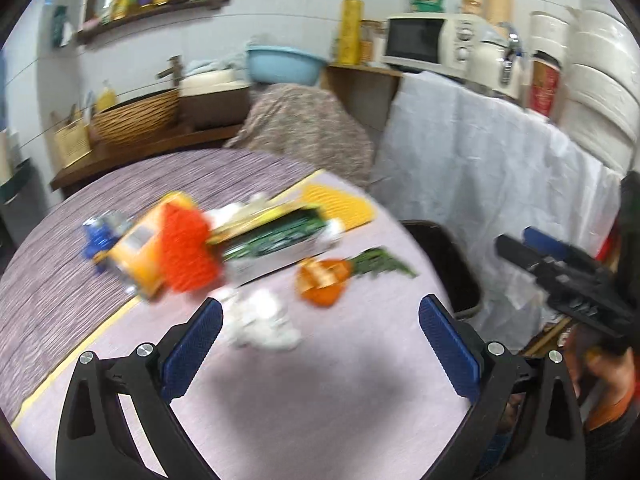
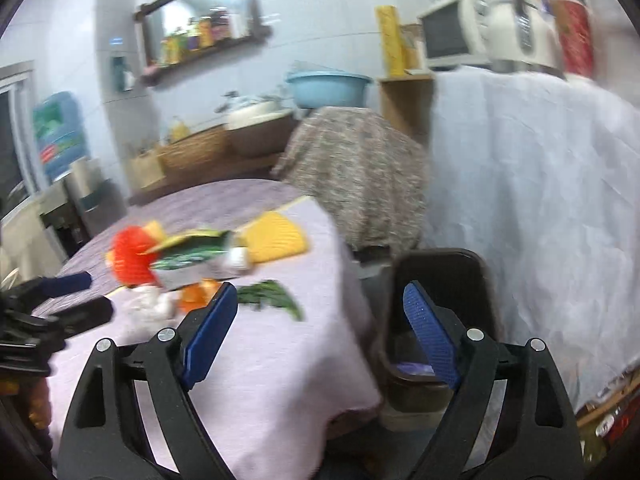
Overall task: Collect trash
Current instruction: 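Return both tools to the table and approach the green vegetable scraps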
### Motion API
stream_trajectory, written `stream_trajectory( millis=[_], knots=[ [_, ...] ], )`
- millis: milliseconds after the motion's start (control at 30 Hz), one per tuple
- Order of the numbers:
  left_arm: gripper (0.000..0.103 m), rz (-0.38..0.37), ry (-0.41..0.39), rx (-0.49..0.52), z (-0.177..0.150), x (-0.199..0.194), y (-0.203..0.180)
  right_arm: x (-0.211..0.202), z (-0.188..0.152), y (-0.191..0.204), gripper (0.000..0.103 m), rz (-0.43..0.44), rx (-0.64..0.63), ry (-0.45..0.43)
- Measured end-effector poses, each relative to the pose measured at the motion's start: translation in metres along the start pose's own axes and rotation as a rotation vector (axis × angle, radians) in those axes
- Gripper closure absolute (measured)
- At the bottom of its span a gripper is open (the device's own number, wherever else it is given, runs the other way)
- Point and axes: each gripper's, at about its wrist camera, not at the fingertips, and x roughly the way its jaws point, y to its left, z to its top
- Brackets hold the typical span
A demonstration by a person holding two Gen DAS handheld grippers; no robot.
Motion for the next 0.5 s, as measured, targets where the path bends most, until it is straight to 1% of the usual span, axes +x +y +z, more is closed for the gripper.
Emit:
stream_trajectory(
  millis=[100, 167, 233, 333, 400, 500],
  knots=[
    [0.014, 0.044, 0.027, -0.040, -0.013, -0.003, 0.029, 0.006, -0.002, 0.026, 0.019, 0.077, -0.058, 0.025],
    [0.018, 0.054, 0.045, -0.068, -0.020, -0.003, 0.043, 0.014, -0.009, 0.043, 0.019, 0.087, -0.110, 0.053],
    [0.025, 0.055, 0.063, -0.087, -0.025, -0.001, 0.052, 0.023, -0.015, 0.056, 0.019, 0.080, -0.161, 0.073],
    [0.029, 0.042, 0.092, -0.105, -0.033, 0.006, 0.059, 0.040, -0.019, 0.061, 0.019, 0.077, -0.198, 0.110],
    [0.031, 0.033, 0.109, -0.109, -0.036, 0.010, 0.062, 0.055, -0.019, 0.058, 0.019, 0.080, -0.217, 0.146],
    [0.032, 0.005, 0.132, -0.120, -0.039, 0.018, 0.062, 0.073, -0.017, 0.049, 0.019, 0.093, -0.231, 0.180]
  ],
)
